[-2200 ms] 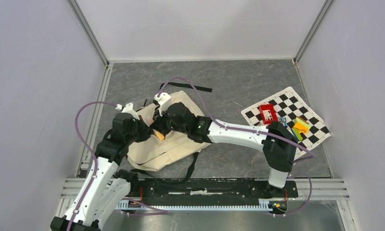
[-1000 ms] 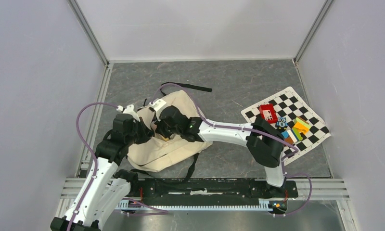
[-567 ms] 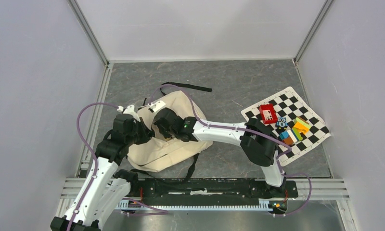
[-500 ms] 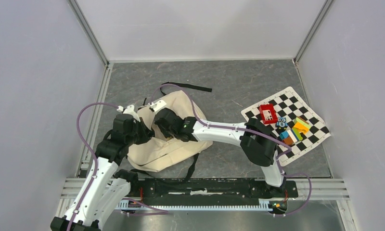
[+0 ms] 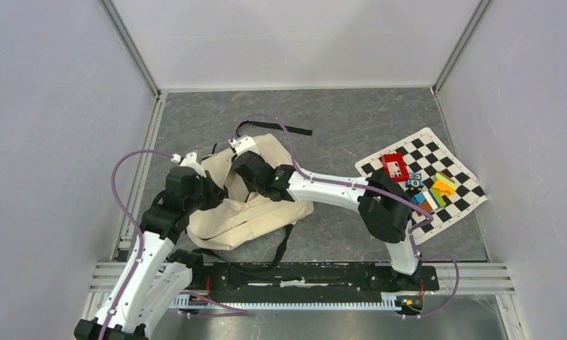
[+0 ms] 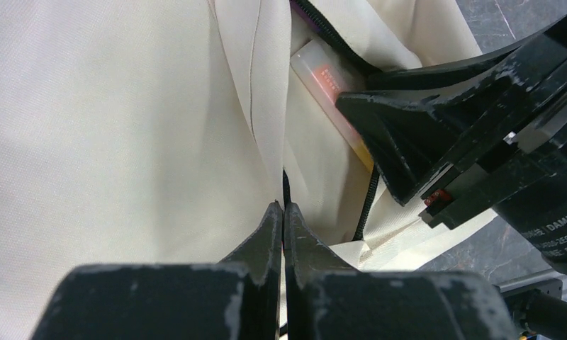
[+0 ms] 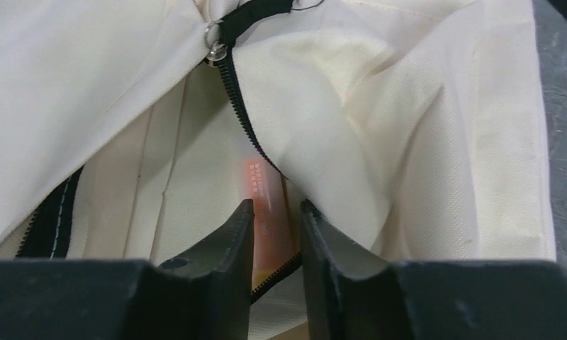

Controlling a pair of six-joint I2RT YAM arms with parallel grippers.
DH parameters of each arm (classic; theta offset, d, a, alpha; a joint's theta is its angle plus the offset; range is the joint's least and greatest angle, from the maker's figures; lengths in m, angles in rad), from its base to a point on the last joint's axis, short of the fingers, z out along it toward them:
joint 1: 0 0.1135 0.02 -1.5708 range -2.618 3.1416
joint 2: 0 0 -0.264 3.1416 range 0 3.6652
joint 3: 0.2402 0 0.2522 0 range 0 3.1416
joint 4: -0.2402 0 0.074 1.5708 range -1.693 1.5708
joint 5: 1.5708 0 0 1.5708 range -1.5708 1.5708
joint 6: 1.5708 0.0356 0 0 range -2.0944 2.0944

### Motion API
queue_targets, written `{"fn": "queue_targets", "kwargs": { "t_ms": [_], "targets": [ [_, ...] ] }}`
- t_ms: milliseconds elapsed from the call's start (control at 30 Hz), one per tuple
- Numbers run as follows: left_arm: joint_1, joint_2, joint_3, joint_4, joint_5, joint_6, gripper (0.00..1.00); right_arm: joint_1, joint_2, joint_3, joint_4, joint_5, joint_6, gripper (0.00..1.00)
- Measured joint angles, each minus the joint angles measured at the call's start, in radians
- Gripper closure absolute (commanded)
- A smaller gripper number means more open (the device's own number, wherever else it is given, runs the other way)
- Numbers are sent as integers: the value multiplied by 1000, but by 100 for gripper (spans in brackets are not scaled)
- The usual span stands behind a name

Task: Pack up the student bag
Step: Place the stationery in the student bag.

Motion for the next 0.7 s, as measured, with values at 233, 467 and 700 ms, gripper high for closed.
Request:
{"fn": "queue_targets", "kwargs": {
  "t_ms": [233, 467, 700],
  "targets": [
    [0, 0, 0, 3, 1, 0, 98, -3, -13, -14, -4, -109, -58, 49],
    [0, 0, 0, 3, -5, 0, 98, -23, -143, -79, -11, -282, -123, 34],
    [0, 0, 0, 3, -23, 0, 98, -55, -341, -142, -47, -378, -167, 27]
  ]
}}
